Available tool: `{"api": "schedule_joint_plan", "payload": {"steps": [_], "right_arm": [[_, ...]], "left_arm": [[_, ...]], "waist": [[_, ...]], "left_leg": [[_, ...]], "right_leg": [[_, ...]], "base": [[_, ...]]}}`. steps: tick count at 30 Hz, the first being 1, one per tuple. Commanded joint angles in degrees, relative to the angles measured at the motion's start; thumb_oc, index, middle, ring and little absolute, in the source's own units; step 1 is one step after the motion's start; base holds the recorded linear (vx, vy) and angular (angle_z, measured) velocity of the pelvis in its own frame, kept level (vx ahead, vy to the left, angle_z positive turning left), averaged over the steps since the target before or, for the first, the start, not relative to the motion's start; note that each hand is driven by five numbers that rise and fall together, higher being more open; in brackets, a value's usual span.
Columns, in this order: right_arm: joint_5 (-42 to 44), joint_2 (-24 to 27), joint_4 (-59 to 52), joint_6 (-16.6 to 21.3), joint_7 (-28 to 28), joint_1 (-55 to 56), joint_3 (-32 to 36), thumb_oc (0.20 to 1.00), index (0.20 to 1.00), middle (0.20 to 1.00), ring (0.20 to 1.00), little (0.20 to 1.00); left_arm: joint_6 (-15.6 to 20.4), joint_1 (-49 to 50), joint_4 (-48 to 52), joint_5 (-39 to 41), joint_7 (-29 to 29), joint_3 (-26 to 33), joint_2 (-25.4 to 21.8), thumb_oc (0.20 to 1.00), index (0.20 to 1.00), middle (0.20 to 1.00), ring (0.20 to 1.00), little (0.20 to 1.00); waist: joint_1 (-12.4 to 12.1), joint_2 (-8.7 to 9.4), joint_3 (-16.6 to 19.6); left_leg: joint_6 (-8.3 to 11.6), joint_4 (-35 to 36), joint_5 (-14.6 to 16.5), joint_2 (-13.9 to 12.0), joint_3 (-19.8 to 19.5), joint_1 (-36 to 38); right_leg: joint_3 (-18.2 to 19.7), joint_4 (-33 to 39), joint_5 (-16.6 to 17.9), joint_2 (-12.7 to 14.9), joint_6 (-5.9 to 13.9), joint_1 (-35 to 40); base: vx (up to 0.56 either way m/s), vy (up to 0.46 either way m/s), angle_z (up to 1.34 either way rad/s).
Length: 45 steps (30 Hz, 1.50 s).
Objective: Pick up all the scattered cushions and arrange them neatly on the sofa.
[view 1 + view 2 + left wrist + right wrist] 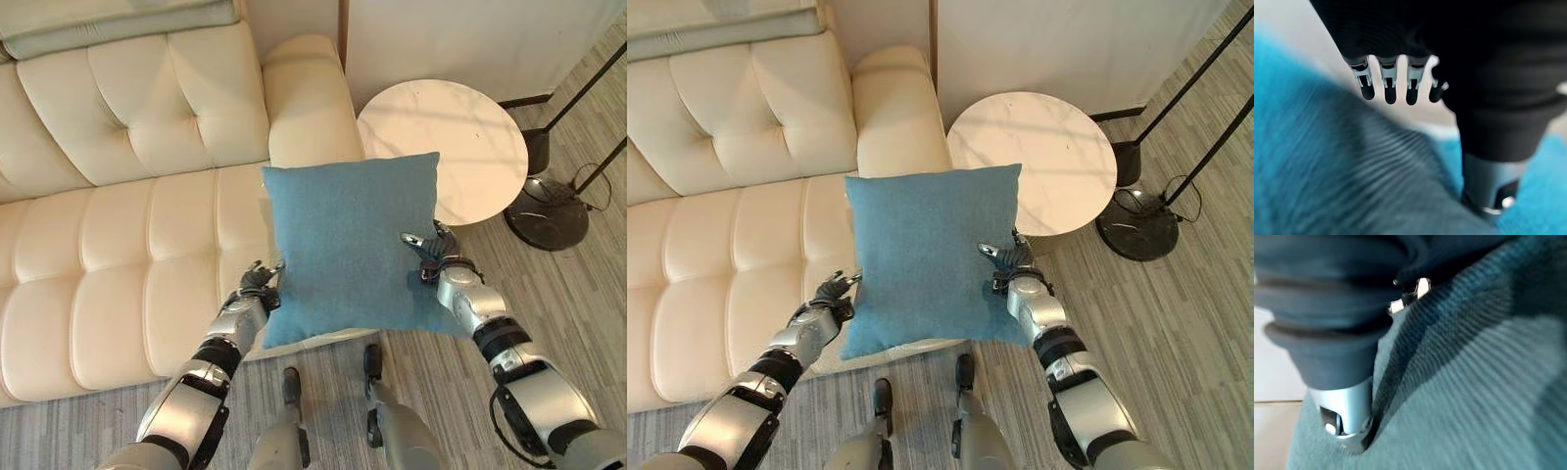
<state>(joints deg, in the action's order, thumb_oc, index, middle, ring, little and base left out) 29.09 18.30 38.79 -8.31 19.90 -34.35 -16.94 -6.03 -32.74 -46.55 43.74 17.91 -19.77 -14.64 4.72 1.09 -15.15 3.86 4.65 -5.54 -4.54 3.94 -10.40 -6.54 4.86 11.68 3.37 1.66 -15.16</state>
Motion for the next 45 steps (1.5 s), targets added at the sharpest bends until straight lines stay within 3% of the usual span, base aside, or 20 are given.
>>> {"api": "schedule_joint_plan", "payload": {"steps": [1,6,7,8,9,10,13,23,28,32,33,36,42,45], "right_arm": [[2.5,-4.5,-1.4,0.3,-5.8,2.8,-3.3,1.0,1.0,1.0,1.0,1.0],[4.6,-6.5,-2.5,1.8,-6.8,5.4,-3.4,1.0,1.0,1.0,1.0,1.0],[5.0,-6.8,-2.3,2.1,-7.1,5.9,-3.3,1.0,1.0,1.0,1.0,1.0],[5.6,-7.2,-2.0,2.2,-7.2,6.1,-3.3,1.0,1.0,1.0,1.0,1.0],[5.5,-7.5,-2.0,2.5,-7.9,6.4,-3.4,0.395,0.395,0.395,0.395,0.395],[5.5,-7.5,-2.0,2.5,-7.9,6.5,-3.4,0.2,0.2,0.2,0.2,0.2],[6.1,-7.4,-1.6,2.6,-8.2,7.7,-2.7,0.2,0.2,0.2,0.2,0.2],[5.5,-7.8,-4.3,3.1,-8.8,11.8,-1.3,0.2,0.2,0.2,0.2,0.2],[2.3,-6.8,-14.6,3.6,-10.6,20.0,0.4,0.2,0.2,0.2,0.2,0.2],[-0.1,-5.0,-25.1,3.9,-12.5,27.5,2.9,0.2,0.2,0.2,0.2,0.2],[-0.1,-5.1,-25.1,3.9,-12.5,27.6,2.9,0.2,0.2,0.2,0.2,0.2],[-3.8,-2.7,-35.6,4.4,-15.9,34.5,6.8,0.2,0.2,0.2,0.2,0.2],[-6.6,-1.9,-43.4,5.4,-17.9,38.3,9.0,0.2,0.2,0.2,0.2,0.2],[-7.3,-0.8,-48.8,5.9,-20.6,40.1,9.5,0.2,0.2,0.2,0.2,0.2]], "left_arm": [[0.4,-5.7,3.7,-3.3,-5.0,-7.1,3.2,1.0,1.0,1.0,1.0,1.0],[0.2,-3.6,10.1,0.2,-7.2,-11.8,6.9,1.0,1.0,1.0,1.0,1.0],[0.1,-2.7,10.3,1.3,-7.8,-12.3,7.8,0.696,0.696,0.696,0.696,0.696],[0.1,-2.0,10.6,2.5,-8.2,-12.7,8.6,0.222,0.222,0.222,0.222,0.222],[0.4,-0.9,11.0,4.2,-8.2,-12.5,9.5,0.2,0.2,0.2,0.2,0.2],[0.4,-0.9,11.0,4.2,-8.2,-12.6,9.5,0.2,0.2,0.2,0.2,0.2],[-0.1,1.6,12.8,7.1,-8.5,-12.7,10.4,0.2,0.2,0.2,0.2,0.2],[-0.1,7.9,21.3,-2.4,-9.5,-14.2,6.3,0.2,0.2,0.2,0.2,0.2],[-0.3,18.4,31.4,-5.6,-9.8,-9.5,2.3,0.2,0.2,0.2,0.2,0.2],[0.9,27.7,39.9,-7.7,-7.1,1.4,-0.7,0.2,0.2,0.2,0.2,0.2],[0.9,27.8,40.0,-7.7,-7.1,1.5,-0.7,0.2,0.2,0.2,0.2,0.2],[1.5,34.4,48.3,-15.3,-8.1,9.4,-4.3,0.2,0.2,0.2,0.2,0.2],[3.2,40.0,54.4,-20.0,-8.0,15.2,-6.0,0.2,0.2,0.2,0.2,0.2],[3.5,42.8,57.9,-19.4,-9.5,15.9,-5.9,0.2,0.2,0.2,0.2,0.2]], "waist": [[-0.1,-0.11,-0.8],[-0.1,-0.44,-1.4],[0.0,-0.48,-1.5],[-0.1,-0.52,-1.5],[-0.1,-0.52,-1.6],[-0.2,-0.52,-1.6],[-0.3,-0.65,-1.7],[-1.3,-1.34,-1.0],[-2.2,-0.59,1.8],[-3.5,0.45,4.6],[-3.5,0.47,4.6],[-4.3,1.34,5.6],[-5.3,1.29,5.2],[-5.3,0.26,5.5]], "left_leg": [[0.67,0.4,1.5,1.6,1.3,-1.2],[0.69,0.4,1.7,1.8,1.2,-1.0],[0.69,0.4,1.8,1.8,1.3,-0.9],[0.69,0.4,1.9,1.8,1.4,-0.8],[0.66,0.4,2.0,1.8,1.5,-0.6],[0.66,0.4,2.0,1.8,1.5,-0.6],[0.69,0.4,2.1,1.8,1.5,-0.2],[0.2,0.4,2.8,2.0,1.3,1.7],[-0.69,0.4,4.3,2.2,1.8,4.5],[-2.0,0.4,5.8,3.3,1.3,7.6],[-2.01,0.4,5.8,3.3,1.3,7.7],[-2.77,0.4,6.5,4.3,1.0,8.8],[-3.47,0.4,6.1,4.1,3.2,8.2],[-3.93,0.4,5.6,3.4,2.9,7.4]], "right_leg": [[-2.2,0.1,-10.3,1.9,3.47,4.1],[-2.4,0.1,-10.5,2.1,3.6,4.3],[-2.4,0.1,-10.5,2.1,3.64,4.3],[-2.3,0.1,-10.5,2.2,3.65,4.4],[-2.2,0.1,-10.5,2.2,3.66,4.5],[-2.2,0.1,-10.5,2.2,3.67,4.5],[-2.3,0.1,-10.6,2.2,3.68,4.8],[-2.9,0.1,-11.0,2.7,3.95,6.9],[-3.0,0.1,-11.4,3.3,4.46,9.5],[-3.5,0.1,-11.5,4.2,5.32,12.8],[-3.6,0.1,-11.6,4.2,5.34,12.8],[-4.5,0.1,-10.4,5.1,6.34,14.0],[-4.7,0.1,-7.6,5.0,7.34,13.5],[-1.8,-9.7,-13.7,3.3,5.7,15.0]], "base": [[0.0,0.009,0.04],[0.0,0.0,0.0],[0.0,0.0,0.0],[0.0,0.0,0.0],[0.0,0.0,0.0],[0.0,0.0,0.0],[0.0,0.0,0.0],[0.0,0.007,0.0],[0.02,0.072,0.01],[0.0,0.149,0.03],[-0.01,0.108,0.05],[-0.04,0.183,0.13],[-0.1,0.085,-0.02],[-0.13,-0.018,-0.09]]}}
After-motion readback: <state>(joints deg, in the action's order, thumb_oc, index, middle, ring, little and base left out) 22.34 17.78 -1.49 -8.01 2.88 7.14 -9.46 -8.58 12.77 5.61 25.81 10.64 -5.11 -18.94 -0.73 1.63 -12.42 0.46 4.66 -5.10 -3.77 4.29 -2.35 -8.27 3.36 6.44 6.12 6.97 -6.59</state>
